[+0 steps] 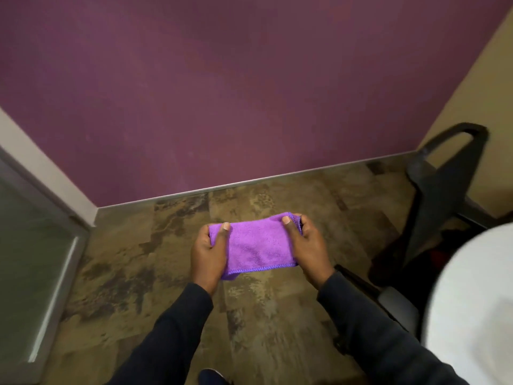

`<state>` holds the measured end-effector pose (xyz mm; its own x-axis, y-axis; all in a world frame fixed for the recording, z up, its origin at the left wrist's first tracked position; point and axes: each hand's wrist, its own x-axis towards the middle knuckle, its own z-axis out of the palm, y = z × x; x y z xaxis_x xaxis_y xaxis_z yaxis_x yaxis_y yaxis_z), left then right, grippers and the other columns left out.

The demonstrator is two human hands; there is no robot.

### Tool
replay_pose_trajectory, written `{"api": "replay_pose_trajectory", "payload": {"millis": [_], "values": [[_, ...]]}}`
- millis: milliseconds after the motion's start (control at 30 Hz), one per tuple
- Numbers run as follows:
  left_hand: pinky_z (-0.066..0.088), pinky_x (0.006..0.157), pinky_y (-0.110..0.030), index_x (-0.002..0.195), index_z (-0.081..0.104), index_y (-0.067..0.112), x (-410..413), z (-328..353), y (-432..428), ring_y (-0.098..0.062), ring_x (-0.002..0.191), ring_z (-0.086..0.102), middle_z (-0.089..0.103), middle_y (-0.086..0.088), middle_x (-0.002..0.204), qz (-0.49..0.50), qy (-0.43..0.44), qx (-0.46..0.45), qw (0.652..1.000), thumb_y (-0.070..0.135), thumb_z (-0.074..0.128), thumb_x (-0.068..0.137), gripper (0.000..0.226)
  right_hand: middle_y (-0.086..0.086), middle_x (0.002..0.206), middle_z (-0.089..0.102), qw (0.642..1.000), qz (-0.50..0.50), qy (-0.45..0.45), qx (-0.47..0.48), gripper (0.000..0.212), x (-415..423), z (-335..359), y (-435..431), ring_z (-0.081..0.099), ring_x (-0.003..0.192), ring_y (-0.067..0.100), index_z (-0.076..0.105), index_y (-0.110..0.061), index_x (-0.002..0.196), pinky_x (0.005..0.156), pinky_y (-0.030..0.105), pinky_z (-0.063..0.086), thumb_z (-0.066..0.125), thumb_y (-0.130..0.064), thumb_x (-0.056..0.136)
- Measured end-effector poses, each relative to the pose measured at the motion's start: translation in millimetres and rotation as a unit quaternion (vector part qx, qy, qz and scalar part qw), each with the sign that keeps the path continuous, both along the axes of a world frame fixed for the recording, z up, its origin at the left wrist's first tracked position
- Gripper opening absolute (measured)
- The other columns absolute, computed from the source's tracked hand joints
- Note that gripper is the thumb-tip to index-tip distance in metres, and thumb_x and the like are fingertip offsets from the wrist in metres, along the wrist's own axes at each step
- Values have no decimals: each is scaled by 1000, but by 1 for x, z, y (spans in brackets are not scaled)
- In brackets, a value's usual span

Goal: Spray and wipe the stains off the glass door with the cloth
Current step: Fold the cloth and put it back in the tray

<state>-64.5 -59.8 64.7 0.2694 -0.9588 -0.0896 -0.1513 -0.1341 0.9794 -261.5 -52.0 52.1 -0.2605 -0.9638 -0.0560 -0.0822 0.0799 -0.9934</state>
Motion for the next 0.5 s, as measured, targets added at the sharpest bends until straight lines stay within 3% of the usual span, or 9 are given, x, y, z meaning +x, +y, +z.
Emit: {"api": "replay_pose_trajectory", "payload": {"millis": [67,167,333,500], "values": [[56,72,-52,87,63,21,-33,-7,15,-15,74,63,68,1,82,-32,12,11,999,42,67,91,21,-7,83,66,999,-36,-21,12,21,-37,0,24,57,70,0,67,-21,98,67,19,48,56,-39,102],[56,70,-60,88,62,23,-79,-14,29,-22,74,64,67,-1,82,-79,43,52,995,50,70,86,28,-10,75,59,994,-88,-41,41,28,-88,-1,56,49,60,1,67,-20,98,59,20,44,55,-45,102],[57,76,-49,97,65,16,-150,-17,37,-21,81,67,73,-8,93,-154,78,70,982,35,73,88,23,-6,78,61,984,-153,-70,66,39,-151,0,97,53,69,10,68,-18,99,66,28,46,58,-56,97],[58,82,-43,109,62,8,-207,-26,27,-24,91,70,73,-13,106,-256,99,118,954,20,74,88,27,6,103,75,969,-223,-84,70,30,-192,-5,125,73,95,22,70,-24,104,83,43,60,62,-52,95]]}}
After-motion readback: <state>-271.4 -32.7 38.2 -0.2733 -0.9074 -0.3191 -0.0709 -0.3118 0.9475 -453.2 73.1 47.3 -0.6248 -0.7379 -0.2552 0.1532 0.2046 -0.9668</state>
